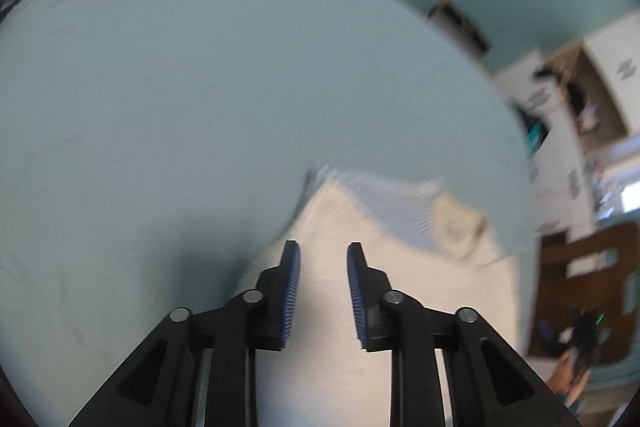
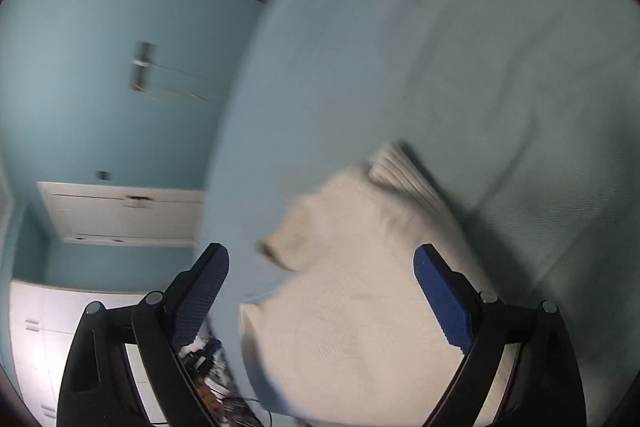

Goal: Fold small clothes

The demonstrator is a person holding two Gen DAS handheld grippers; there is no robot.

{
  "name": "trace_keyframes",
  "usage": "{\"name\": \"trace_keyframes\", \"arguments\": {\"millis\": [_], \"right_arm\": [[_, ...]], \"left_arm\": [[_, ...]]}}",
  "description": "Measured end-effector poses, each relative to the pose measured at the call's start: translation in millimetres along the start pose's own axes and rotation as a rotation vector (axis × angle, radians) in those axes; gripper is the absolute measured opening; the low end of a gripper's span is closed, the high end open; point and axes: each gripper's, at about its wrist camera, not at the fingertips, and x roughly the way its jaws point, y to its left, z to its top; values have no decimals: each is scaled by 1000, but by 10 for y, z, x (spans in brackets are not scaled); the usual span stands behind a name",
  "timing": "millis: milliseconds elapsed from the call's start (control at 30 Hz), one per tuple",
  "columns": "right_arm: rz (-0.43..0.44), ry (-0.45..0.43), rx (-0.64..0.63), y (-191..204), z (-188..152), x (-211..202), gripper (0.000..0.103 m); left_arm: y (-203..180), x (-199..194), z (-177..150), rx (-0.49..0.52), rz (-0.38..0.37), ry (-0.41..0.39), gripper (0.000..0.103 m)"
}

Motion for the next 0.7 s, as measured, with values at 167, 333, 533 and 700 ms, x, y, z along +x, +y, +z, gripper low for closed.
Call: {"name": "trace_keyframes", "arguments": {"millis": [167, 333, 533, 700], "right_arm": [[-345, 6, -255, -136, 39, 365, 92], [-346, 80, -409, 84, 136, 722, 92], [-497, 130, -571, 356, -61, 1132, 39], [-573, -26, -725, 403, -558, 862, 11]], "left_arm": [[149, 311, -185, 102, -79, 13, 83], [119, 470, -193, 174, -191, 13, 99], [94, 847, -207, 197, -107, 154, 60], [99, 465, -370, 320, -97, 34, 12]]}}
